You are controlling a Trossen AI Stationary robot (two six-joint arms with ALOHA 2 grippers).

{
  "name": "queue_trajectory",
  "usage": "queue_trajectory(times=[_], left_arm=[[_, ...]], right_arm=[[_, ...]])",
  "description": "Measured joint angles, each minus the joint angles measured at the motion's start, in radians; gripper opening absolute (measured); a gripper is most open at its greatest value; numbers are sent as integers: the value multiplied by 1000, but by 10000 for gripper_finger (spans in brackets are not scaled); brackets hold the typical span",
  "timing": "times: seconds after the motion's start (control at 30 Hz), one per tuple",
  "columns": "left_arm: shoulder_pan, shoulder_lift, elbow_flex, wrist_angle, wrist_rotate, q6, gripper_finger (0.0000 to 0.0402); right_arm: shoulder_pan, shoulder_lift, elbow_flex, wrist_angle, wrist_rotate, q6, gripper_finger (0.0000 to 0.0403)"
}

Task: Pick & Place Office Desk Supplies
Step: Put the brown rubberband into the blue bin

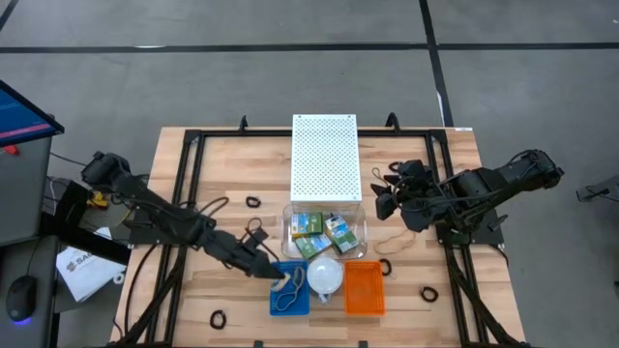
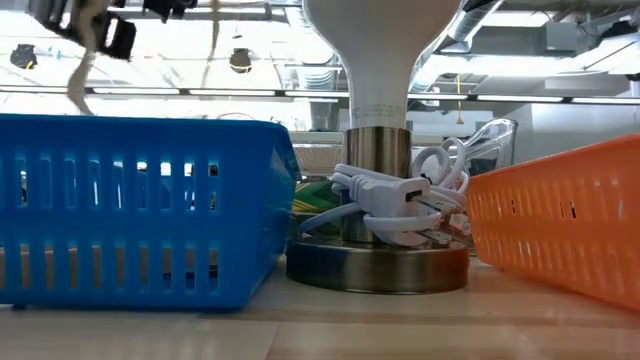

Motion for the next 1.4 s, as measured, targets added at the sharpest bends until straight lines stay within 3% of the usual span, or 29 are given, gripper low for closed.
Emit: queue_trajectory(times=[0.87,0.97,1.23,1.4], left_arm=[[-15,121,-1,-68,-9,-23,7],[-15,119,-1,-66,-9,-18,34],[-15,115,-1,-65,-19,2,177],[-5,110,-1,-65,-19,14,238]], right_arm=[[7,0,-19,5,-18,24,226],[7,0,-19,5,-18,24,226],[7,0,-19,5,1,24,226],[7,0,-19,4,2,24,226]])
